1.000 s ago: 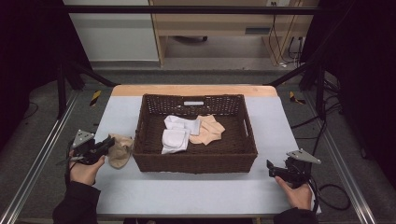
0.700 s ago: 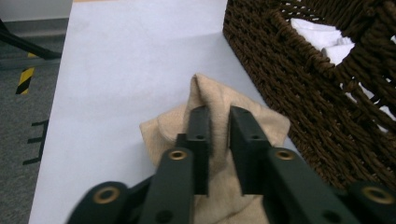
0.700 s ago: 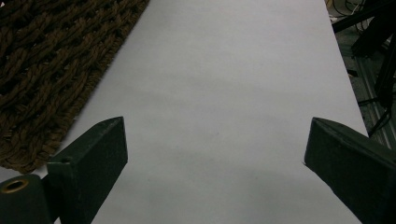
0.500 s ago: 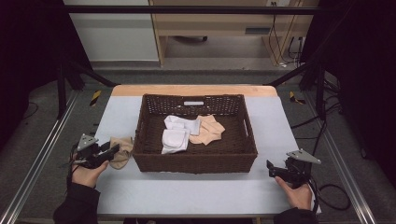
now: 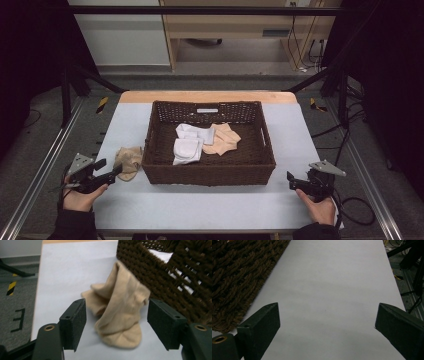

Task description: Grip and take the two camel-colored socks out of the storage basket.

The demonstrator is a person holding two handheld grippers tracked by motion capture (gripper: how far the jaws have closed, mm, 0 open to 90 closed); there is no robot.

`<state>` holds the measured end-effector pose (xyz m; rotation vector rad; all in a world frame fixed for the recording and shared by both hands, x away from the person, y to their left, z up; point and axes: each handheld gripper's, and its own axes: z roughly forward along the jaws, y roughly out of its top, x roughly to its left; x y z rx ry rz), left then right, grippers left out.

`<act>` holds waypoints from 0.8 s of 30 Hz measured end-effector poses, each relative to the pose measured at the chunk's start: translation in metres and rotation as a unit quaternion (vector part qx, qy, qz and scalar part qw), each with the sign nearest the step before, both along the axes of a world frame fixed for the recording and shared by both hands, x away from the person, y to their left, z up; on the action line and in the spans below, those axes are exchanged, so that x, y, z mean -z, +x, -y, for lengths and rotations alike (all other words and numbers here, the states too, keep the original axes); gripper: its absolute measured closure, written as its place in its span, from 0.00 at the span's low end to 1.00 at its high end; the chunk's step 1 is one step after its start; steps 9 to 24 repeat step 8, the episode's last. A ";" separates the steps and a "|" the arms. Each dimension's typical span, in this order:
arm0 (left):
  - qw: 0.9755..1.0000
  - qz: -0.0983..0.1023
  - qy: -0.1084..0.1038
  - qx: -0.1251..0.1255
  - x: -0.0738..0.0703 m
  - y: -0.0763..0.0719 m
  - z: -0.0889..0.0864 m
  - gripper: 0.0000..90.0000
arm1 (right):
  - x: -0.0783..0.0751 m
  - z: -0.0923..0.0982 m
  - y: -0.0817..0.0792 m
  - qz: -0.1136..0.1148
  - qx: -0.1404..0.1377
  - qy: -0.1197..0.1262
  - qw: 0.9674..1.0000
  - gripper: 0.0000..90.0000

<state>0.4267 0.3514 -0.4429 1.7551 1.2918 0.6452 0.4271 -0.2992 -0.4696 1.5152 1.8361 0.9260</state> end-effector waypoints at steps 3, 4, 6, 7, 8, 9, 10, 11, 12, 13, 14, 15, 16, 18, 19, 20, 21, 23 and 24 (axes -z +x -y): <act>1.000 -0.010 0.003 -0.007 0.006 -0.005 -0.007 0.34 | 0.000 0.001 0.000 0.000 0.002 0.003 1.000 0.07; 1.000 -0.019 0.009 -0.010 0.010 -0.008 -0.010 0.33 | 0.000 0.001 0.000 0.000 0.004 0.003 1.000 0.07; 1.000 -0.024 0.014 -0.009 0.012 -0.010 -0.011 0.33 | 0.000 0.001 0.000 0.000 0.004 0.004 1.000 0.07; 0.999 -0.027 0.015 -0.010 0.013 -0.010 -0.012 0.33 | 0.000 0.002 0.000 -0.001 0.003 0.005 1.000 0.06; 0.999 -0.030 0.013 -0.010 0.015 -0.011 -0.012 0.32 | 0.000 0.001 0.000 -0.002 0.003 0.005 1.000 0.06; 0.999 -0.030 0.013 -0.010 0.015 -0.011 -0.012 0.32 | 0.000 0.001 0.000 -0.002 0.003 0.005 1.000 0.06; 0.999 -0.030 0.013 -0.010 0.015 -0.011 -0.012 0.32 | 0.000 0.001 0.000 -0.002 0.003 0.005 1.000 0.06; 0.999 -0.030 0.013 -0.010 0.015 -0.011 -0.012 0.32 | 0.000 0.001 0.000 -0.002 0.003 0.005 1.000 0.06; 0.999 -0.030 0.013 -0.010 0.015 -0.011 -0.012 0.32 | 0.000 0.001 0.000 -0.002 0.003 0.005 1.000 0.06; 0.999 -0.030 0.013 -0.010 0.015 -0.011 -0.012 0.32 | 0.000 0.001 0.000 -0.002 0.003 0.005 1.000 0.06; 0.999 -0.030 0.013 -0.010 0.015 -0.011 -0.012 0.32 | 0.000 0.001 0.000 -0.002 0.003 0.005 1.000 0.06; 0.999 -0.030 0.013 -0.010 0.015 -0.011 -0.012 0.32 | 0.000 0.001 0.000 -0.002 0.003 0.005 1.000 0.06; 0.999 -0.030 0.013 -0.010 0.015 -0.011 -0.012 0.32 | 0.000 0.001 0.000 -0.002 0.003 0.005 1.000 0.06; 0.999 -0.030 0.013 -0.010 0.015 -0.011 -0.012 0.32 | 0.000 0.001 0.000 -0.002 0.003 0.005 1.000 0.06; 0.999 -0.030 0.013 -0.010 0.015 -0.011 -0.012 0.32 | 0.000 0.001 0.000 -0.002 0.003 0.005 1.000 0.06; 0.999 -0.030 0.013 -0.010 0.015 -0.011 -0.012 0.32 | 0.000 0.001 0.000 -0.002 0.003 0.005 1.000 0.06; 0.999 -0.030 0.013 -0.010 0.015 -0.011 -0.012 0.32 | 0.000 0.001 0.000 -0.002 0.003 0.005 1.000 0.06; 0.999 -0.030 0.013 -0.010 0.015 -0.011 -0.012 0.32 | 0.000 0.001 0.000 -0.002 0.003 0.005 1.000 0.06; 0.999 -0.030 0.013 -0.010 0.015 -0.011 -0.012 0.32 | 0.000 0.001 0.000 -0.002 0.003 0.005 1.000 0.06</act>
